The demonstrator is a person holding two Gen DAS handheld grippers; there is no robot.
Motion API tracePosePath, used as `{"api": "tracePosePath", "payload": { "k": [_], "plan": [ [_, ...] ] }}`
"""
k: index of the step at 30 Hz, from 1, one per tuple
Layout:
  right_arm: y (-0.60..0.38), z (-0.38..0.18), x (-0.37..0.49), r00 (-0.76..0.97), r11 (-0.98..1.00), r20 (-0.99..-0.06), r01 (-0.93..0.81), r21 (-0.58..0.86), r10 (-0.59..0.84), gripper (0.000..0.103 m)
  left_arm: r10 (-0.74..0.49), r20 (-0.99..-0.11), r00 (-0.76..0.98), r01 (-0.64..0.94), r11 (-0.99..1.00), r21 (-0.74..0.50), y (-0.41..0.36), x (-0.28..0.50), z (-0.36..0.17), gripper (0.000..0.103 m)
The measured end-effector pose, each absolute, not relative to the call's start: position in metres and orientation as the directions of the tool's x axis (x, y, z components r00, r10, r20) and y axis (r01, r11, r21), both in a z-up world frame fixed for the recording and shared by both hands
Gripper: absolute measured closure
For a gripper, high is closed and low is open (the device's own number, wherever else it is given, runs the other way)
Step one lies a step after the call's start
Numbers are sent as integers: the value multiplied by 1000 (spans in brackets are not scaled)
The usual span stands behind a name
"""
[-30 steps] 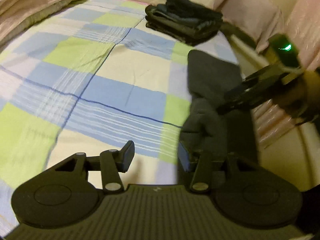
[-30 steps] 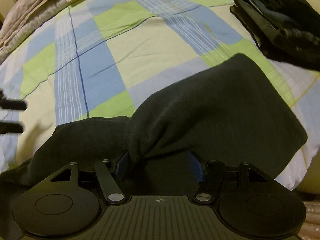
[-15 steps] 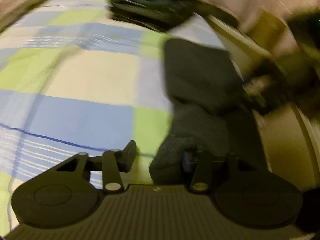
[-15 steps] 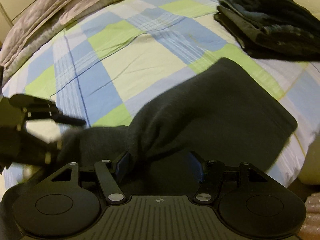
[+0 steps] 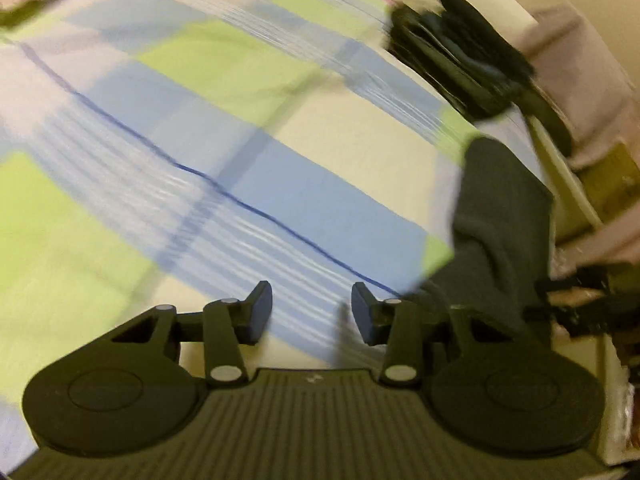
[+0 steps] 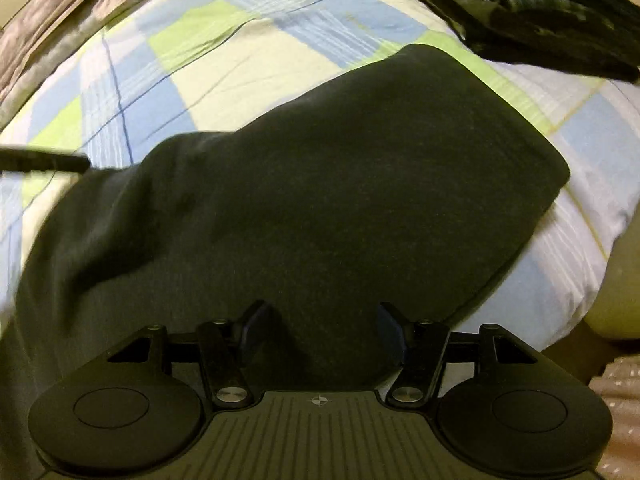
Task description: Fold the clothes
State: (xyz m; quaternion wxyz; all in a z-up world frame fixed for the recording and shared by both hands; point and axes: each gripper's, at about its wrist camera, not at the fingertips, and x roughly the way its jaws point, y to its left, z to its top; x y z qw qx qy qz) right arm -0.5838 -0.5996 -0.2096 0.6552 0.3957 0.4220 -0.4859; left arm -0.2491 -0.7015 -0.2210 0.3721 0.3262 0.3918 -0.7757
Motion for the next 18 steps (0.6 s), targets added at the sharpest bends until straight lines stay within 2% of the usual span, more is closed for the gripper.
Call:
{"api": "tracePosePath", "payload": {
  "k": [3, 11, 12, 13, 14, 15, 16, 18],
  "plan": [
    [-599, -210, -585, 173, 205, -935, 972, 112, -311, 40, -344, -793, -502, 835, -432, -341, -697, -244, -206, 65],
    [-595, -208, -583, 175, 195, -932, 974, 117, -318, 40, -230, -800, -554, 717, -620, -319, -664, -317, -224, 66],
    [-595, -209, -584, 180, 211, -931, 971, 116, -316, 40, -215, -801, -559, 700, -641, -316, -660, -326, -227, 74],
    [-595, -207, -586, 172, 216, -934, 971, 107, -313, 40, -226, -812, -539, 719, -625, -304, -663, -324, -232, 93],
    [-594, -206, -588, 165, 220, -937, 971, 98, -309, 40, -244, -825, -510, 750, -596, -287, -669, -317, -239, 100],
    [-594, -205, -591, 157, 225, -939, 970, 89, -306, 40, -258, -832, -490, 773, -570, -279, -674, -311, -241, 91],
    [-594, -203, -593, 149, 229, -941, 970, 80, -302, 40, -279, -843, -459, 796, -550, -251, -678, -306, -237, 68],
    [-593, -200, -598, 134, 238, -946, 969, 63, -295, 40, -311, -857, -410, 825, -528, -203, -682, -298, -228, 80]
  ]
}}
